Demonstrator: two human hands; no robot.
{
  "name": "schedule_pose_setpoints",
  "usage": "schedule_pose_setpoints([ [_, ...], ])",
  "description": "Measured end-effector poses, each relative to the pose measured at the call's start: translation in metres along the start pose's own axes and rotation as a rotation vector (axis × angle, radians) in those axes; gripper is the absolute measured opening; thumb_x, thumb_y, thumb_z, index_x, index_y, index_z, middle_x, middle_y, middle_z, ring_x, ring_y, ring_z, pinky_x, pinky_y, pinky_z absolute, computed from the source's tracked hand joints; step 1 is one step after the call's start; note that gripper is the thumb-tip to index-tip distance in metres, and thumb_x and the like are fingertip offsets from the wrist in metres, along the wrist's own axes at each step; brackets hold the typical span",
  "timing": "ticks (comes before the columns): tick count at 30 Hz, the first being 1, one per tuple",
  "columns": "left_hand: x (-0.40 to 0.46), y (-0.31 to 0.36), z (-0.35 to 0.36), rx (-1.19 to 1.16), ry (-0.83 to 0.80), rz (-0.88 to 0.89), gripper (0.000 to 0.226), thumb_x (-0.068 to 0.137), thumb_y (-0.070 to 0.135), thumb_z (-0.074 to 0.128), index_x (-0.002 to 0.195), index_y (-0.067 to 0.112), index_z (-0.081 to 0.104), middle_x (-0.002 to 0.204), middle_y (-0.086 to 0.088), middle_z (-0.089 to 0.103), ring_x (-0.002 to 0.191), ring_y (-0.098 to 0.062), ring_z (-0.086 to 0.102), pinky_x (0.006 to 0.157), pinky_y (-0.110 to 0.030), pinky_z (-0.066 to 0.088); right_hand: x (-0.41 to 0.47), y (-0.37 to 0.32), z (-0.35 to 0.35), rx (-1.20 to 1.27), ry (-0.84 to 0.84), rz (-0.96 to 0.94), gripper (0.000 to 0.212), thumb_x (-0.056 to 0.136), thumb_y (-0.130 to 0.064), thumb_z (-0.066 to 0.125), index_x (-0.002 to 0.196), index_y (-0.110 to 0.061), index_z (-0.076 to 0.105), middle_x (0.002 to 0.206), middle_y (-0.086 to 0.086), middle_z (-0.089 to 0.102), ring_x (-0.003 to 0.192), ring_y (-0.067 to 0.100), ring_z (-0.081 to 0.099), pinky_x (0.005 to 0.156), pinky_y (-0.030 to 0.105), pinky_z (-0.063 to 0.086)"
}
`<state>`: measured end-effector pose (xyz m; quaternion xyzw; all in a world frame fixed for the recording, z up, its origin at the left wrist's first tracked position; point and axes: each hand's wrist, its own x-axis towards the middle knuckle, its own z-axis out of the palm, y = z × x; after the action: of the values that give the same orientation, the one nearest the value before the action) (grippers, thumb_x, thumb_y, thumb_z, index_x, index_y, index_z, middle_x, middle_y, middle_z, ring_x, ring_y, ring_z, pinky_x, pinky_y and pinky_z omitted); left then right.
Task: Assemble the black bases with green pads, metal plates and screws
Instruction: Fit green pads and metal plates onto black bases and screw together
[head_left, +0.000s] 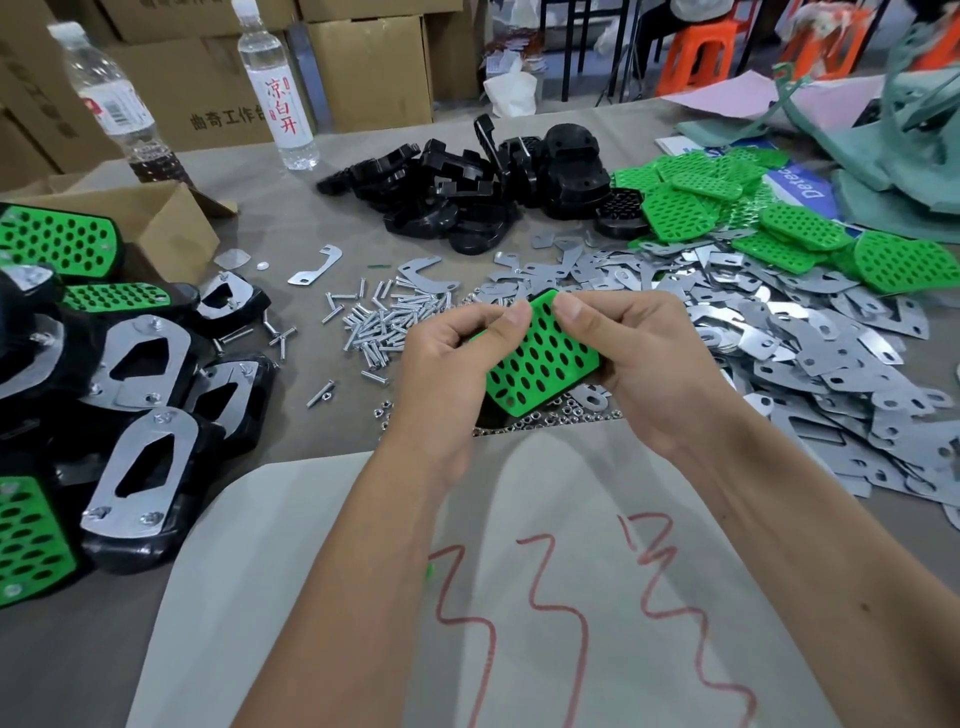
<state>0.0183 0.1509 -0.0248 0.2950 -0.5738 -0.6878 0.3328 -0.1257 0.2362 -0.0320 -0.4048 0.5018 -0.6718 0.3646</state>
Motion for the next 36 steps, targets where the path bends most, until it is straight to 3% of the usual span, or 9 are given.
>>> schedule_pose_setpoints([
  [3, 0.002, 0.003, -0.004, -0.041, -0.02, -0.074, 0.041, 0.085, 0.03, 0.078, 0.101, -0.008, 0.069, 0.092, -0.018, 0.074, 0.082, -0.033, 0.068, 0.081, -0.058, 0.055, 0.001, 0.002, -0.001, -0.041, -0.007, 0.051, 0.034, 0.092, -0.036, 0.065, 0.1, -0.008, 0.08, 0.101, 0.022, 0.077, 0.093, 0.039, 0.074, 0.085, 0.056, 0.061],
  [7, 0.002, 0.004, -0.009, -0.025, -0.077, -0.112, 0.038, 0.08, 0.032, 0.081, 0.101, 0.002, 0.072, 0.092, -0.016, 0.074, 0.079, -0.032, 0.069, 0.069, -0.047, 0.057, 0.0, -0.002, 0.002, -0.06, -0.012, 0.003, 0.035, 0.095, -0.032, 0.062, 0.104, -0.002, 0.077, 0.091, 0.02, 0.075, 0.08, 0.023, 0.071, 0.066, 0.031, 0.059],
  [10, 0.003, 0.006, -0.015, 0.015, -0.123, -0.16, 0.025, 0.076, 0.029, 0.081, 0.089, 0.009, 0.075, 0.087, -0.013, 0.076, 0.072, -0.026, 0.072, 0.054, -0.035, 0.057, 0.001, 0.0, -0.001, -0.171, 0.01, -0.056, 0.025, 0.101, -0.023, 0.063, 0.103, -0.004, 0.079, 0.093, 0.022, 0.076, 0.083, 0.029, 0.072, 0.073, 0.04, 0.06],
  [13, 0.002, 0.004, -0.012, 0.069, -0.071, -0.173, 0.012, 0.085, 0.023, 0.079, 0.087, 0.012, 0.079, 0.084, -0.012, 0.076, 0.069, -0.025, 0.071, 0.055, -0.035, 0.058, 0.003, 0.004, 0.0, -0.24, 0.069, -0.082, 0.014, 0.099, -0.015, 0.069, 0.1, -0.009, 0.081, 0.09, 0.012, 0.08, 0.088, 0.033, 0.077, 0.079, 0.044, 0.062],
  [18, 0.004, 0.0, -0.006, 0.092, -0.006, -0.107, 0.024, 0.093, 0.024, 0.075, 0.089, 0.0, 0.075, 0.078, -0.013, 0.074, 0.059, -0.021, 0.067, 0.048, -0.029, 0.051, 0.003, 0.006, 0.004, -0.122, 0.067, 0.004, 0.015, 0.096, -0.023, 0.071, 0.091, -0.014, 0.082, 0.083, 0.008, 0.078, 0.073, 0.018, 0.074, 0.062, 0.026, 0.058],
  [20, 0.005, 0.0, -0.007, 0.08, -0.019, -0.1, 0.021, 0.093, 0.024, 0.074, 0.082, 0.007, 0.075, 0.076, -0.011, 0.074, 0.057, -0.02, 0.066, 0.046, -0.028, 0.05, 0.003, 0.005, 0.003, -0.084, 0.051, 0.024, 0.022, 0.096, -0.03, 0.07, 0.092, -0.011, 0.08, 0.08, 0.008, 0.076, 0.069, 0.016, 0.071, 0.058, 0.024, 0.056],
  [26, 0.002, 0.001, -0.006, 0.054, -0.005, -0.059, 0.016, 0.092, 0.018, 0.074, 0.076, 0.013, 0.076, 0.075, -0.01, 0.074, 0.06, -0.02, 0.068, 0.045, -0.027, 0.049, 0.004, 0.002, -0.003, -0.069, -0.062, 0.087, 0.037, 0.093, -0.036, 0.065, 0.099, -0.001, 0.076, 0.092, 0.025, 0.073, 0.083, 0.027, 0.071, 0.072, 0.033, 0.06],
  [29, 0.001, 0.004, -0.008, 0.032, -0.037, -0.062, 0.018, 0.09, 0.015, 0.074, 0.072, 0.015, 0.076, 0.073, -0.009, 0.074, 0.059, -0.021, 0.069, 0.049, -0.03, 0.054, 0.004, 0.002, -0.002, -0.028, -0.089, 0.059, 0.028, 0.095, -0.034, 0.065, 0.092, -0.007, 0.075, 0.085, 0.013, 0.073, 0.077, 0.021, 0.069, 0.069, 0.029, 0.058],
  [36, 0.001, 0.006, -0.01, 0.011, -0.086, -0.083, 0.012, 0.085, 0.015, 0.077, 0.073, 0.012, 0.076, 0.078, -0.013, 0.076, 0.062, -0.021, 0.07, 0.052, -0.029, 0.056, -0.001, 0.002, -0.003, -0.035, -0.184, 0.12, 0.035, 0.101, -0.043, 0.059, 0.096, -0.015, 0.079, 0.094, 0.014, 0.077, 0.08, 0.025, 0.073, 0.062, 0.032, 0.059],
])
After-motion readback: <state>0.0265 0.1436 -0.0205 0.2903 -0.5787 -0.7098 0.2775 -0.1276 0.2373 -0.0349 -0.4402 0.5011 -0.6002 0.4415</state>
